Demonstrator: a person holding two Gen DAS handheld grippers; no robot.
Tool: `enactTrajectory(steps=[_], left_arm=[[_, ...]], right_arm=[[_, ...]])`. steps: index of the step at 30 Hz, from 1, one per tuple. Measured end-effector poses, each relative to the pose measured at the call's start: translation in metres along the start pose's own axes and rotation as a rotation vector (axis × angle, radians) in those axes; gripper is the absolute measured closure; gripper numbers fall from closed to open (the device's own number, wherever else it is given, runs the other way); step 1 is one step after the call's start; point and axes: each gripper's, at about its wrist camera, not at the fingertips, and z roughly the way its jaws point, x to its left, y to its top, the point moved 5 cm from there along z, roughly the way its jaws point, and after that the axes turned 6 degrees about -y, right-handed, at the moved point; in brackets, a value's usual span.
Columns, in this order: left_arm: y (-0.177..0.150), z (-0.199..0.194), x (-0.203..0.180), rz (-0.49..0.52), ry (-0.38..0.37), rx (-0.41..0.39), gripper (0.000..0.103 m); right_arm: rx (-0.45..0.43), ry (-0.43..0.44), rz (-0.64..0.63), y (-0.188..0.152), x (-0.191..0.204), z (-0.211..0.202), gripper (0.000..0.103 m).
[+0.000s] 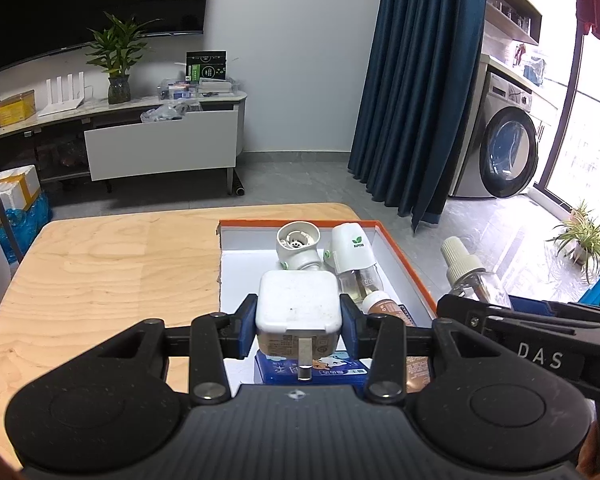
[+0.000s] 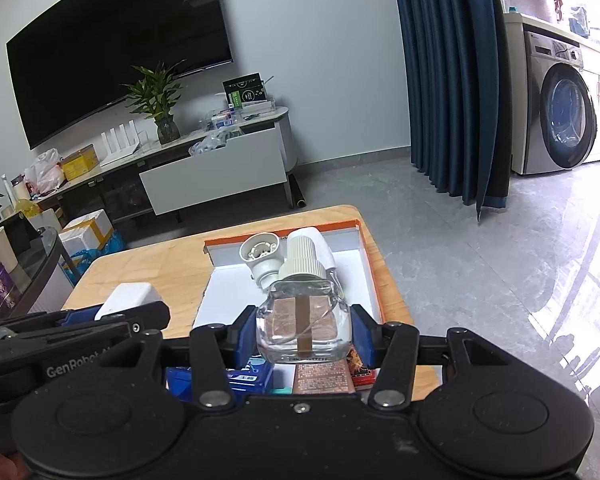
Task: Organize rigid objects
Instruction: 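Carry the glass bottle and white charger over the tray with both tools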
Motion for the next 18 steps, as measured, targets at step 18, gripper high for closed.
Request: enactTrajectory(steps=[18], left_arm=[[0.000,0.009,0.002,-0.007,0.000,0.018,0.061]], right_arm=[[0.031,0.009,-0.016,-0.005,0.006,0.011,0.043]])
